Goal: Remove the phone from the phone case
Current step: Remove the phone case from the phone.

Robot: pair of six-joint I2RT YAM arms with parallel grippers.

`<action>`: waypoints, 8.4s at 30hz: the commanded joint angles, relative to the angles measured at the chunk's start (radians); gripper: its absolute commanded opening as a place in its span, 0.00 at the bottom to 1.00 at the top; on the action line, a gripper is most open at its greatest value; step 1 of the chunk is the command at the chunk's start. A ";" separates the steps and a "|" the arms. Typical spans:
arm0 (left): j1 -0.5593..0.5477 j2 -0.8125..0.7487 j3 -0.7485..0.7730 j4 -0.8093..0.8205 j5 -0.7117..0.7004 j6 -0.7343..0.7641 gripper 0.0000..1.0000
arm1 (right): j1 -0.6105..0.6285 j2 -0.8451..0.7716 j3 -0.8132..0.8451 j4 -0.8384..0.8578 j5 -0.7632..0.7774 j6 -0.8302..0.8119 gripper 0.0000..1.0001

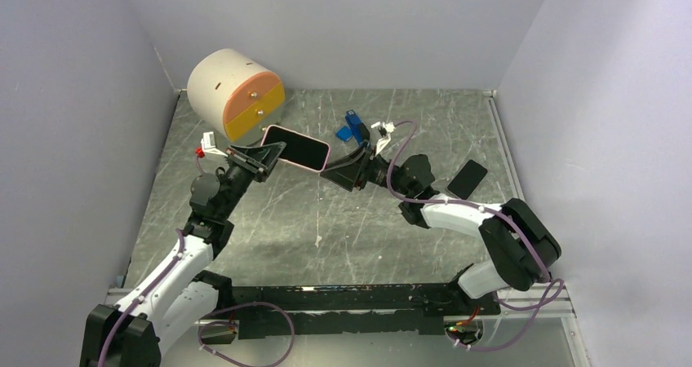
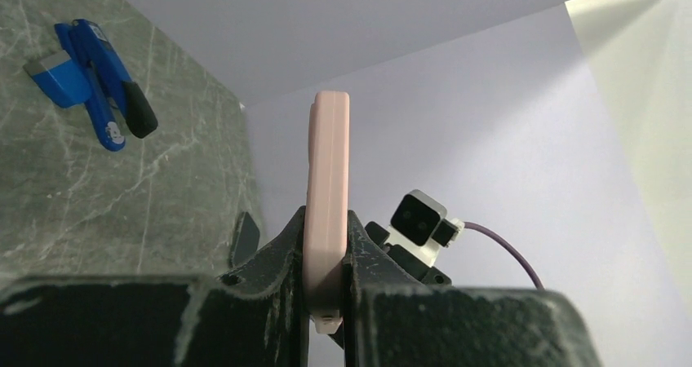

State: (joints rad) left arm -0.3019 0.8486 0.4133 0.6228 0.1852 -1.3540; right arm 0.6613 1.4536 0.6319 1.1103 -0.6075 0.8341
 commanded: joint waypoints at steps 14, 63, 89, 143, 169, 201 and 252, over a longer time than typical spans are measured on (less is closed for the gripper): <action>-0.005 -0.001 0.002 0.160 0.061 -0.076 0.03 | 0.009 0.035 0.087 0.121 -0.072 0.026 0.33; 0.202 0.156 0.385 -0.300 0.705 0.333 0.03 | -0.067 -0.077 0.137 -0.541 -0.298 -0.874 0.40; 0.201 0.280 0.620 -0.564 1.080 0.723 0.03 | 0.004 -0.070 0.413 -0.993 -0.544 -1.161 0.49; 0.175 0.207 0.621 -0.638 1.070 0.774 0.03 | 0.036 -0.041 0.479 -1.062 -0.595 -1.252 0.31; 0.153 0.224 0.587 -0.561 1.163 0.617 0.03 | 0.053 0.023 0.613 -1.356 -0.488 -1.707 0.00; 0.107 0.210 0.513 -0.522 1.059 0.617 0.03 | 0.028 -0.027 0.378 -0.807 -0.357 -1.144 0.18; 0.103 0.383 0.267 -0.095 0.641 0.399 0.15 | 0.000 0.073 0.222 -0.088 -0.420 -0.160 0.00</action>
State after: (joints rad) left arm -0.1909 1.1961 0.6697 0.6743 1.0313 -1.0798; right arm 0.6212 1.5547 0.8371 0.8230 -0.9752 0.6098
